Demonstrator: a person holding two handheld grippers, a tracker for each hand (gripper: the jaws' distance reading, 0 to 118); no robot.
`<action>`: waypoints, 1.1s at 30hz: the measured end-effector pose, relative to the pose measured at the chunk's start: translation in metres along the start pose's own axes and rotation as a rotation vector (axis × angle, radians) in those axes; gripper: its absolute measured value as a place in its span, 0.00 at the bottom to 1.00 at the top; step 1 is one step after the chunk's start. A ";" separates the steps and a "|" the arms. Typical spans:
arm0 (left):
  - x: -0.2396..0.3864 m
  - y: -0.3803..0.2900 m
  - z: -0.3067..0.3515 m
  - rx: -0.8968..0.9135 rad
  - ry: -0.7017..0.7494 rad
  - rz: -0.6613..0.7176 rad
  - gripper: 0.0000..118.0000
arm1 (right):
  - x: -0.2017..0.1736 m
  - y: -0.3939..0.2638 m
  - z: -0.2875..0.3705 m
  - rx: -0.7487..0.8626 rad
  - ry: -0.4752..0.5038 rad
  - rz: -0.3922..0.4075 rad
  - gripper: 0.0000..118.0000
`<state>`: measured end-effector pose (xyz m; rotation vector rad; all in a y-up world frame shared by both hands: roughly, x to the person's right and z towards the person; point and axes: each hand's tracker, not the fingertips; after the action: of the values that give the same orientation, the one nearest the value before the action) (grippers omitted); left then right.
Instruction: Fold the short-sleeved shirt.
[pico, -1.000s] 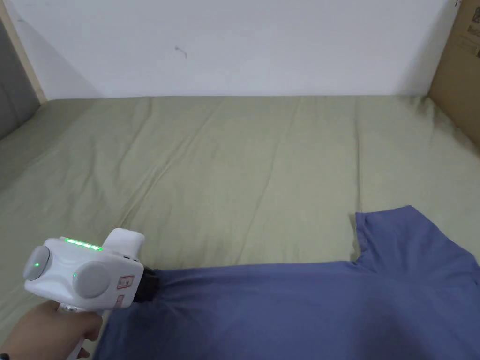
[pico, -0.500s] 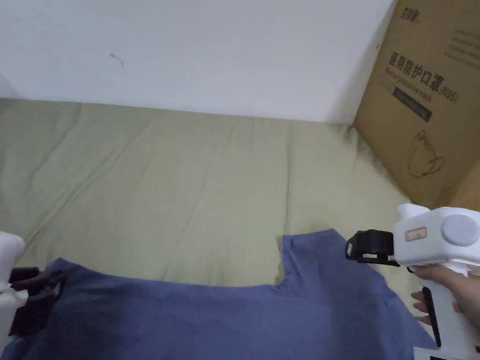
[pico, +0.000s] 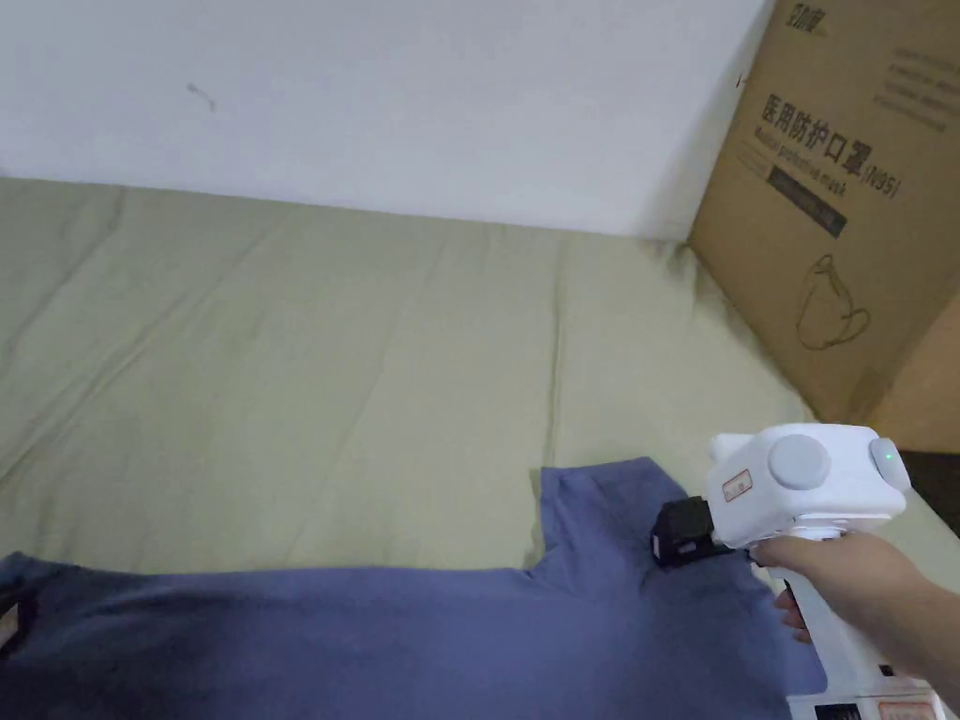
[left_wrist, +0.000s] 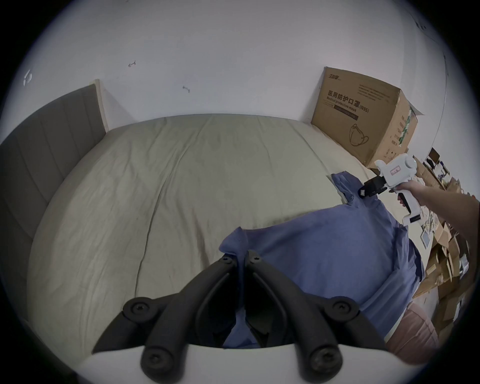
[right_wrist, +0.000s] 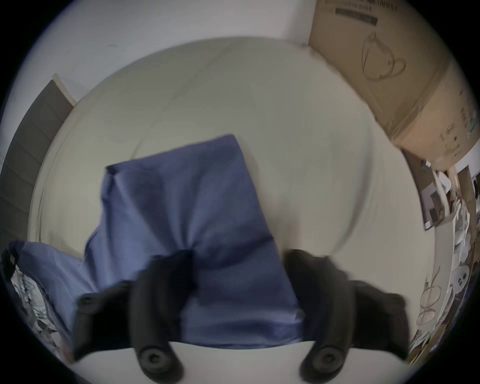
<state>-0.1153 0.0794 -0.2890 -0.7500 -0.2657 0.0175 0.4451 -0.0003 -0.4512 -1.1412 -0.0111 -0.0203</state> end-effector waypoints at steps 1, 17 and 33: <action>-0.002 -0.002 0.001 -0.001 -0.001 0.012 0.03 | -0.004 -0.004 0.007 0.049 -0.011 0.001 0.41; -0.053 0.061 -0.042 0.056 0.026 0.005 0.03 | -0.022 0.003 0.113 0.420 -0.129 -0.108 0.02; -0.050 -0.071 0.026 -0.072 -0.189 0.119 0.03 | 0.001 -0.231 0.171 0.300 -0.013 -0.126 0.02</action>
<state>-0.1760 0.0391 -0.2340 -0.8365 -0.4032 0.1936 0.4412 0.0591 -0.1702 -0.8392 -0.0949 -0.1193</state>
